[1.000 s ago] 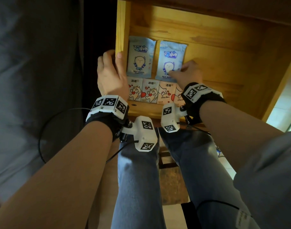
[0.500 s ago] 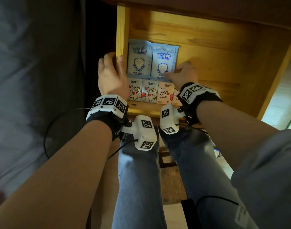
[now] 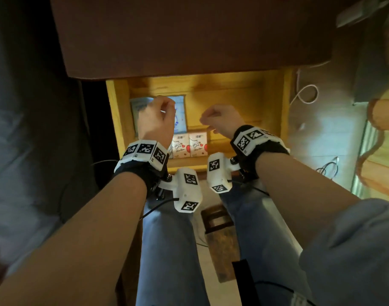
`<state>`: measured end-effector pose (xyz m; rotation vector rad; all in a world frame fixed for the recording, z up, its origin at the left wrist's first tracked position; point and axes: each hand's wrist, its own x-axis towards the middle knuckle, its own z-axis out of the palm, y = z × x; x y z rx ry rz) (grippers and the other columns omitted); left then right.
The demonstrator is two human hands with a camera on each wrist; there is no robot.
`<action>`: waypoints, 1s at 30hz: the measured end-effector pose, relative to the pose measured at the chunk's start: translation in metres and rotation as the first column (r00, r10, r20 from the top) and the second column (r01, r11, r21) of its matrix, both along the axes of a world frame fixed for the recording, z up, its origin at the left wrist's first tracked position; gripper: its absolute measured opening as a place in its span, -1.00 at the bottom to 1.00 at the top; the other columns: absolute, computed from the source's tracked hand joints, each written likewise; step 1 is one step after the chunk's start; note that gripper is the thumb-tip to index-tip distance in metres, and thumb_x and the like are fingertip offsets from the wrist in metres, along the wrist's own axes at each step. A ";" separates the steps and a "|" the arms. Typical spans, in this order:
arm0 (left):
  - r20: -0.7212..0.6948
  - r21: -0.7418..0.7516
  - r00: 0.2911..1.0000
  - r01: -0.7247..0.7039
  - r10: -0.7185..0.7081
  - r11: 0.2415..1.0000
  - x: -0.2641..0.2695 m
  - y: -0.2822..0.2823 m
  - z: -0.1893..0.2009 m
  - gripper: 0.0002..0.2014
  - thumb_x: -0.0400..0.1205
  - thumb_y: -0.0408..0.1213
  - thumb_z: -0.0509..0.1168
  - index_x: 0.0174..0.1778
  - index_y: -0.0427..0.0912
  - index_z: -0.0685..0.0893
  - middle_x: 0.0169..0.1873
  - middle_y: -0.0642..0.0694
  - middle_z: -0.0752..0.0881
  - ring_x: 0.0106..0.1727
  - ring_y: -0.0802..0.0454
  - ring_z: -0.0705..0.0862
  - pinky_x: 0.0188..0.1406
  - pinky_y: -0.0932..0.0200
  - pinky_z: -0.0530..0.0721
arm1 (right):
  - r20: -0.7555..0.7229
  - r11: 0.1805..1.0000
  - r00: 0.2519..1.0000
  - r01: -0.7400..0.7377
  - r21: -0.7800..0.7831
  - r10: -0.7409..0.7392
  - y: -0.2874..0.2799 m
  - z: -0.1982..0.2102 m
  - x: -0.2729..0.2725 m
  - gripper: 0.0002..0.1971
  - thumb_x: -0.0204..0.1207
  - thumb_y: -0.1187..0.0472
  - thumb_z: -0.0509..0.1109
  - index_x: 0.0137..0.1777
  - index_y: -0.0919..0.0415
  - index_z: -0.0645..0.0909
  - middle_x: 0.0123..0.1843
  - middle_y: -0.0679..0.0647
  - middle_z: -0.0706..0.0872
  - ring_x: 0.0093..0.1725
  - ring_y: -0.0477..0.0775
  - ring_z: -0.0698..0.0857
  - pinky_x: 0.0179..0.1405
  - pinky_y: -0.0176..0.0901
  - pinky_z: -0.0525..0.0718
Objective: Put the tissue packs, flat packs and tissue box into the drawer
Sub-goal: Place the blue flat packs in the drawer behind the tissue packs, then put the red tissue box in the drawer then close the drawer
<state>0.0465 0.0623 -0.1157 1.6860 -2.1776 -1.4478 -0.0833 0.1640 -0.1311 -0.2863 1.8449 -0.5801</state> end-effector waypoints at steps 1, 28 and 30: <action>0.000 0.006 1.000 0.020 -0.020 1.000 -0.013 0.004 0.005 -0.80 0.60 -0.15 0.15 -0.08 -0.11 0.66 -0.21 -0.13 0.79 -0.19 -0.14 0.77 -0.09 -0.12 0.74 | 0.010 1.000 1.000 -0.009 -0.002 0.009 0.006 0.005 -0.012 -0.79 0.49 0.22 0.41 0.07 0.29 0.65 0.07 0.14 0.75 -0.05 0.09 0.75 -0.21 -0.25 0.66; -0.169 0.191 0.982 -0.051 0.084 0.980 -0.285 -0.004 0.046 -0.64 0.67 0.12 0.03 0.09 -0.07 0.54 -0.07 -0.05 0.72 -0.26 -0.04 0.76 -0.37 0.11 0.69 | -0.149 0.852 0.884 0.363 -0.378 -0.443 -0.015 0.046 -0.285 -0.65 0.51 0.33 0.32 0.30 0.19 0.49 0.13 0.09 0.60 -0.37 -0.05 0.68 -0.44 -0.35 0.64; -0.174 0.229 0.979 -0.067 0.108 0.971 -0.291 -0.006 0.047 -0.65 0.67 0.15 0.02 0.06 -0.02 0.53 -0.07 -0.05 0.72 -0.27 -0.03 0.76 -0.36 0.13 0.68 | -0.168 0.852 0.889 0.333 -0.403 -0.426 -0.024 0.044 -0.291 -0.52 0.48 0.34 0.34 0.41 0.17 0.39 0.29 0.13 0.52 -0.19 0.02 0.71 -0.40 -0.42 0.65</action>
